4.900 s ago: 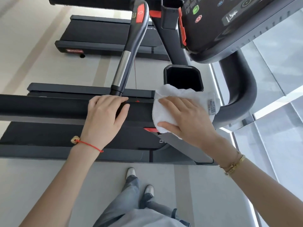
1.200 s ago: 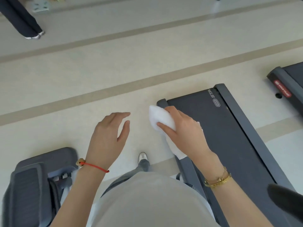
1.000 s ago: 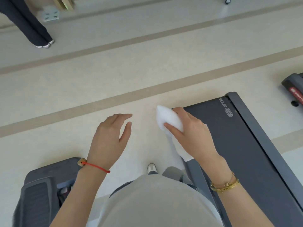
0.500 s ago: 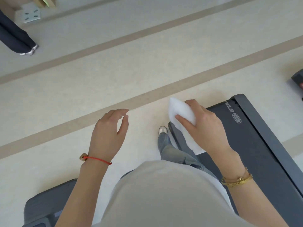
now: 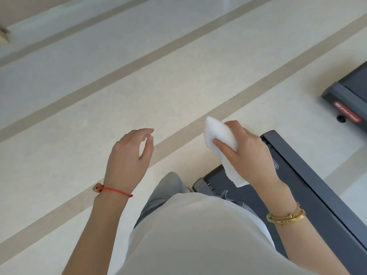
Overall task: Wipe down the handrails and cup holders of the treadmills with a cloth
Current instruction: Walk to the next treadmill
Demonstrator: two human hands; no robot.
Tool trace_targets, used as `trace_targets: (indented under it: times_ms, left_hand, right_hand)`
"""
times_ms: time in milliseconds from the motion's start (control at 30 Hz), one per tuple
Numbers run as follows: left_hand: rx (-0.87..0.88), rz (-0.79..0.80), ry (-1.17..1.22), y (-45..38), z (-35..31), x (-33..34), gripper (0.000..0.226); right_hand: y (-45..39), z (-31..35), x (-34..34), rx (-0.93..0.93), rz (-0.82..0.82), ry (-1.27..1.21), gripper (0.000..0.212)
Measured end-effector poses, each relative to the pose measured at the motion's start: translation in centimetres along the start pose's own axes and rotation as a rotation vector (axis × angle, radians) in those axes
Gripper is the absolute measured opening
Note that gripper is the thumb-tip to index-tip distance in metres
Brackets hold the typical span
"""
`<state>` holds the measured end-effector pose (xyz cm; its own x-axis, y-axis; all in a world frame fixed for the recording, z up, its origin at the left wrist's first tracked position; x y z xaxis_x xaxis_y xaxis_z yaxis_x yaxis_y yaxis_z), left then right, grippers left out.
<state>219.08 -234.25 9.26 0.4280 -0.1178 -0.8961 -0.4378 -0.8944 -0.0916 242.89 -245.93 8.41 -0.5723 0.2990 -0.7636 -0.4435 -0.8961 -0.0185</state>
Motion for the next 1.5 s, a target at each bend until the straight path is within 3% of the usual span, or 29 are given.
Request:
trace_targets:
  times_ms: [267,600,900,1167,1500]
  left_hand:
    - [0.258,0.128,0.015,-16.8,-2.8,4.1,0.025]
    - [0.584,0.251,0.039,-40.0,-9.6,9.3,0.023]
    - [0.91,0.427,0.037,-51.8,-19.3,15.1,0.023]
    - [1.104,0.549,0.073,-57.3,-31.8,23.4,0.023]
    - [1.331,0.62,0.147,-60.0,-55.3,33.5,0.023]
  right_hand:
    - [-10.3,-2.7,-0.6,0.175,-0.092,0.028,0.036]
    - [-26.1,-6.0,-3.0,0.425,-0.357,-0.027,0.032]
    - [-31.8,-10.3,-7.0,0.671,-0.56,-0.011,0.031]
    - [-34.6,-19.0,-11.9,0.889,-0.705,-0.073,0.031]
    - [-35.6,-33.0,-25.5,1.038,-0.925,-0.055,0.029]
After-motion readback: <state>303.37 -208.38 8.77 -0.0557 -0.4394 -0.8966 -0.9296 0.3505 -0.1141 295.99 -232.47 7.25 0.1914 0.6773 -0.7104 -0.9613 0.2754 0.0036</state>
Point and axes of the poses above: each hand's wrist, its own y-axis away from the middle knuckle, its own x-axis out of the palm, z = x × y, the point moved 2 cm from there along -y, towards the middle knuckle, and after that the axes turned 8 degrees about -y, right-handed, at the moved point
